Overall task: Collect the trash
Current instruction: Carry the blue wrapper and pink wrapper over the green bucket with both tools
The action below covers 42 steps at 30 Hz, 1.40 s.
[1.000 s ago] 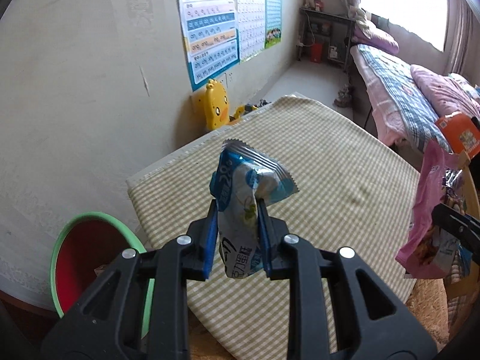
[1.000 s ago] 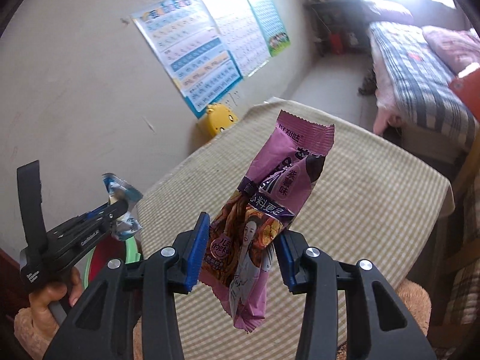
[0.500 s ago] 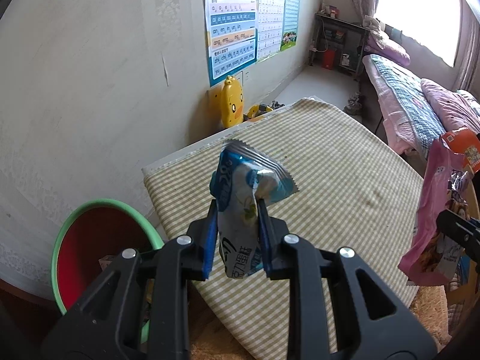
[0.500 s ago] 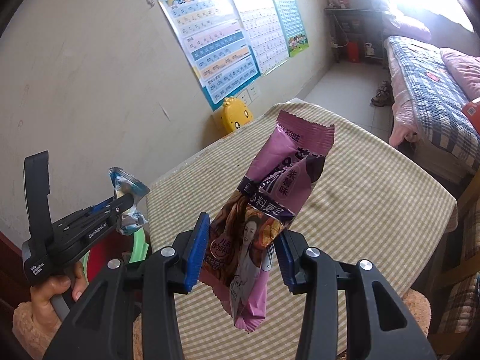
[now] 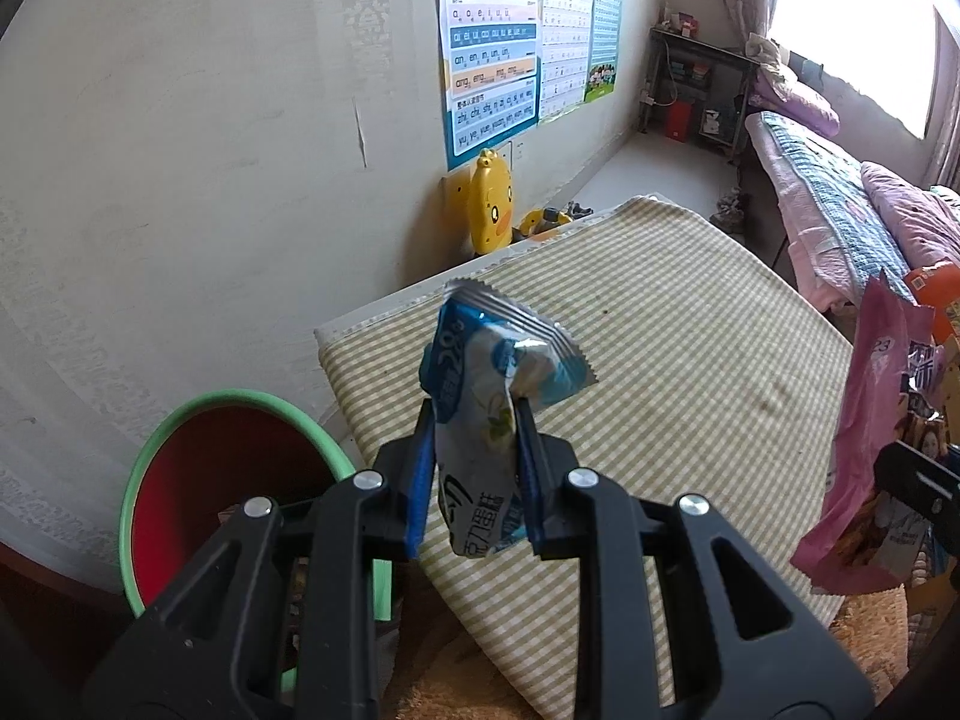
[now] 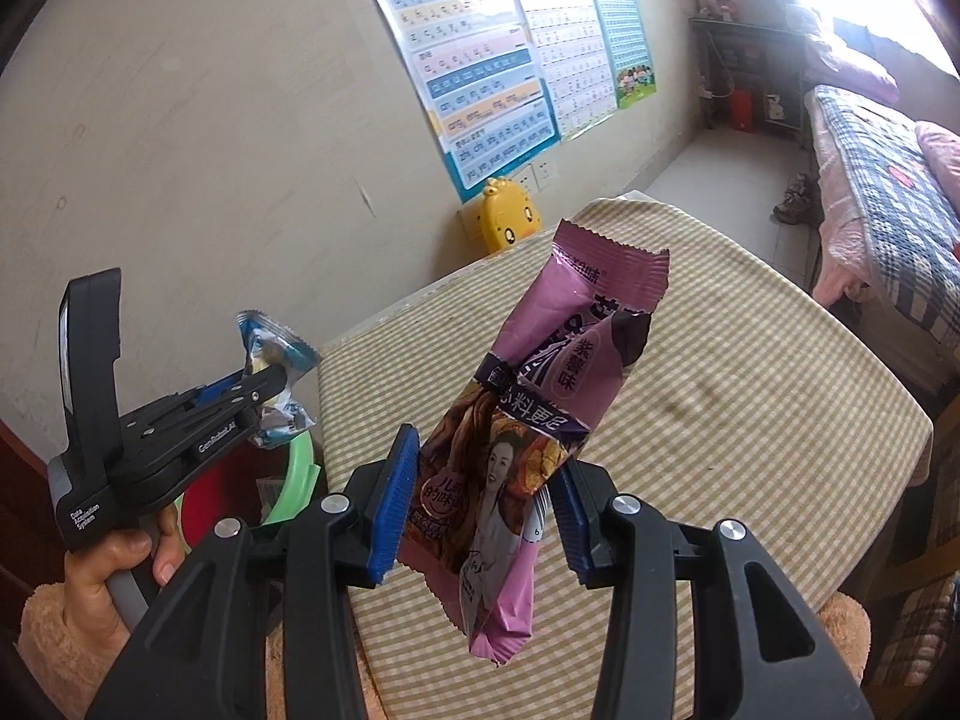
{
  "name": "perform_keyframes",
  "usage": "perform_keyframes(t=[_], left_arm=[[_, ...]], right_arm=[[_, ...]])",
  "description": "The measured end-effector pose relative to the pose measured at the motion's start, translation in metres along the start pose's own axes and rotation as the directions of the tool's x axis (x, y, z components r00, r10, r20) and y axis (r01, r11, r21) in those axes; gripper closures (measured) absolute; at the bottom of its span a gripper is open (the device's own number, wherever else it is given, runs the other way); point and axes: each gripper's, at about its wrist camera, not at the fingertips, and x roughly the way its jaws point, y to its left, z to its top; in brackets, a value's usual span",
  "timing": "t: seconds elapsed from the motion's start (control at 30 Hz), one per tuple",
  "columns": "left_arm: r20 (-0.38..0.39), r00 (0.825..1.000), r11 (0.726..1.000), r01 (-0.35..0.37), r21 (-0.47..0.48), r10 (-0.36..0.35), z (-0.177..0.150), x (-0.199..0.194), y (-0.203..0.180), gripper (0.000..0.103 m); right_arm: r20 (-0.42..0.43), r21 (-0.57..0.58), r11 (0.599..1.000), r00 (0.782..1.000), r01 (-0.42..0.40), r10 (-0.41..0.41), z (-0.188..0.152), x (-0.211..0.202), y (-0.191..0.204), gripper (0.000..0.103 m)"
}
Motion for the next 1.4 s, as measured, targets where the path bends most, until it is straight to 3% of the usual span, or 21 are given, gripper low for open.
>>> perform_keyframes(t=[0.57,0.93,1.4], left_arm=[[-0.010,0.996,0.995,-0.089,-0.055,0.089,-0.001,0.002,0.038,0.079],[-0.035,0.987,0.978,-0.158,-0.134,0.154,-0.007,0.007,0.083,0.079],[-0.120,0.959,0.929,-0.281,-0.243,0.258,-0.036,0.012,0.158,0.079]], right_arm=[[-0.050,-0.111,0.989,0.995,-0.096,0.091,0.010,0.031,0.043,0.062],[-0.100,-0.176,0.971,0.984,-0.162,0.146,0.008,0.051,0.079,0.062],[-0.218,-0.314,0.906,0.950,-0.284,0.222,0.003,0.097,0.161,0.062]])
